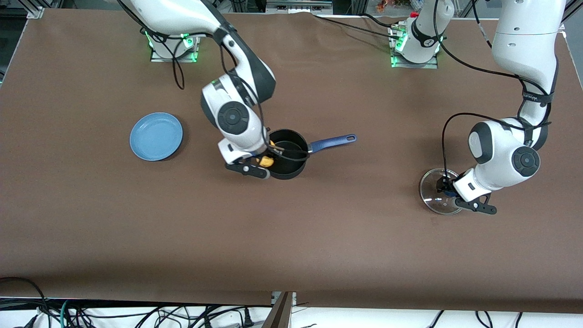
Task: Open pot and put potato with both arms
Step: 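Set the lid down while the right gripper lowers the potato into the pot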
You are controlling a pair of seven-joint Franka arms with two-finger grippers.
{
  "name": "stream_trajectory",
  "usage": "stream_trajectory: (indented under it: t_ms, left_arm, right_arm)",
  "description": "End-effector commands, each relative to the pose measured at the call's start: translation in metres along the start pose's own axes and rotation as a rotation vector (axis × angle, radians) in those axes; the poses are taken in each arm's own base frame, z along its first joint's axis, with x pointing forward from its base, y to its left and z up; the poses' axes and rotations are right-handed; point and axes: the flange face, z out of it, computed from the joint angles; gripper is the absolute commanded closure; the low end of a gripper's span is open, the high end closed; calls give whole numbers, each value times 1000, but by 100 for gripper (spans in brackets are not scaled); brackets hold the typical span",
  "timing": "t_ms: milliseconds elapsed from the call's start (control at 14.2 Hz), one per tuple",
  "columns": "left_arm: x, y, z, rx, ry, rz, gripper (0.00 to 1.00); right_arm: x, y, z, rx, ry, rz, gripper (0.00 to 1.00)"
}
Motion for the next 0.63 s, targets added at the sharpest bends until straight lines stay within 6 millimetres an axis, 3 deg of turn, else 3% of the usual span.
stream_trajectory:
  t_ms: [0, 70, 281, 421, 561]
  left_arm:
    - [0, -1, -13, -31, 31, -11, 0]
    - [0, -1, -24, -41, 26, -14, 0]
    - [9, 8, -85, -85, -1, -8, 0]
    - [14, 15, -139, -111, -34, -36, 0]
    - [17, 23, -194, -116, -98, -100, 0]
  right_arm:
    - [-9, -25, 27, 44, 29, 35, 74]
    - [-13, -30, 31, 55, 35, 39, 74]
    - [-29, -36, 46, 32, 20, 22, 74]
    - [-37, -36, 71, 0, 2, 18, 73]
    - [-39, -33, 83, -19, -4, 12, 70]
